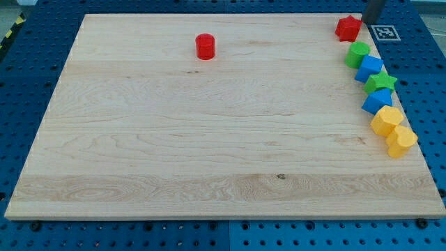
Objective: Move the red star diagonally to the green circle
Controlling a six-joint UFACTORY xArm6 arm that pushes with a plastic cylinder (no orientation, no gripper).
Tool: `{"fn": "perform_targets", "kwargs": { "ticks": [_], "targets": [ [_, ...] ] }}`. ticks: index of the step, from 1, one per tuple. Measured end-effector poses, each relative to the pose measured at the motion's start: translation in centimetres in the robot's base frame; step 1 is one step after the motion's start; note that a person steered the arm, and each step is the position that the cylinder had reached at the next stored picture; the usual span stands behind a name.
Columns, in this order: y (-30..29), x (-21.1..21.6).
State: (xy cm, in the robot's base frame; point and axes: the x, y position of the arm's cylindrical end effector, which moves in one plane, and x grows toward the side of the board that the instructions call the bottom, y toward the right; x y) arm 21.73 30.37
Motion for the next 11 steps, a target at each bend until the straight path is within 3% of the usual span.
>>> {"fn": "perform_targets", "kwargs": {
  "ticks": [2,4,7,10,11],
  "targets": [
    [0.0,0.2],
    [-0.6,2.9],
    [-7.7,2.5],
    [-8.5,4.4],
    [-12.7,3.9]
  ]
}}
